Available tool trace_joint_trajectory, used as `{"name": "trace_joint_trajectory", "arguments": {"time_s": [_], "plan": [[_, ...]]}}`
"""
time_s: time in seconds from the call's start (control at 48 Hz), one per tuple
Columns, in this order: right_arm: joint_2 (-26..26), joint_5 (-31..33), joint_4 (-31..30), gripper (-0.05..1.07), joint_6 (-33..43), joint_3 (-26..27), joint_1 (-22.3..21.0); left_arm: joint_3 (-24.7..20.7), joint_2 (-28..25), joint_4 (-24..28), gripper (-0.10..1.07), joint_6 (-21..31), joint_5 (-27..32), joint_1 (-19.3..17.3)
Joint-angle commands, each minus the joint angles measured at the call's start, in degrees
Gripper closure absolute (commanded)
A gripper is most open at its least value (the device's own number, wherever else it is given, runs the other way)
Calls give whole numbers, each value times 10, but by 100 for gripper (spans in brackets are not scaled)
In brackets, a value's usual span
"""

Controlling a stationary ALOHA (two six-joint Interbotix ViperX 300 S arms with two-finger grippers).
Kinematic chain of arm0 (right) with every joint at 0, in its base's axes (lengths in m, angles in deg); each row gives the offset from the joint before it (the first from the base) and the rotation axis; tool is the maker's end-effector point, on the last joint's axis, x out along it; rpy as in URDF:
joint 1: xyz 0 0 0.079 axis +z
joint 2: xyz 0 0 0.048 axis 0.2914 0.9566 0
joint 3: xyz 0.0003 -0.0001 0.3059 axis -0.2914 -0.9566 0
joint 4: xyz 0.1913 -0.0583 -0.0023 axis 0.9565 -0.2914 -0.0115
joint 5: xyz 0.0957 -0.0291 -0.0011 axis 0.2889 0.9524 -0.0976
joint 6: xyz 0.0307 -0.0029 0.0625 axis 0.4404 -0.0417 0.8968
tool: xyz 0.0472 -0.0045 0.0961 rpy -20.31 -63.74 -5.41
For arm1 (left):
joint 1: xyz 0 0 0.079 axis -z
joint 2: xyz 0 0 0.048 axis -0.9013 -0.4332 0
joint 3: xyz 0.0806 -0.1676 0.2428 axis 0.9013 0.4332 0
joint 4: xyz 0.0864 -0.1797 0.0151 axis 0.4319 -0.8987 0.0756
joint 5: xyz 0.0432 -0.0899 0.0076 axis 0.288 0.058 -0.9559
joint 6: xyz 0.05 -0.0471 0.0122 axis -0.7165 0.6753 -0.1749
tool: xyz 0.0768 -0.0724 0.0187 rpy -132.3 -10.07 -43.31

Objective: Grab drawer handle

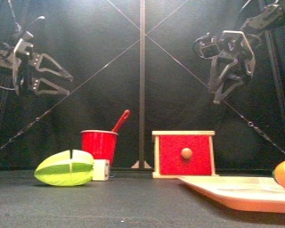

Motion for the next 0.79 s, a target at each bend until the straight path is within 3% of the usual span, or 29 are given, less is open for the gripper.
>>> {"name": "trace_joint_trajectory", "arguments": {"time_s": [0.0, 0.188, 0.583, 0.771], "plan": [[-8, -87, 7, 18, 1, -25, 4, -18, -2, 26, 6, 0, -12, 17], [-10, -178, 13, 18, 0, -66, 25, -18, -2, 39, 9, 0, -16, 40], [-50, -277, 13, 18, 0, -142, 31, -41, -10, 40, 16, 0, -16, 62], [-78, -315, 11, 18, -1, -180, 32, -75, -40, 41, 16, -1, -15, 74]]}}
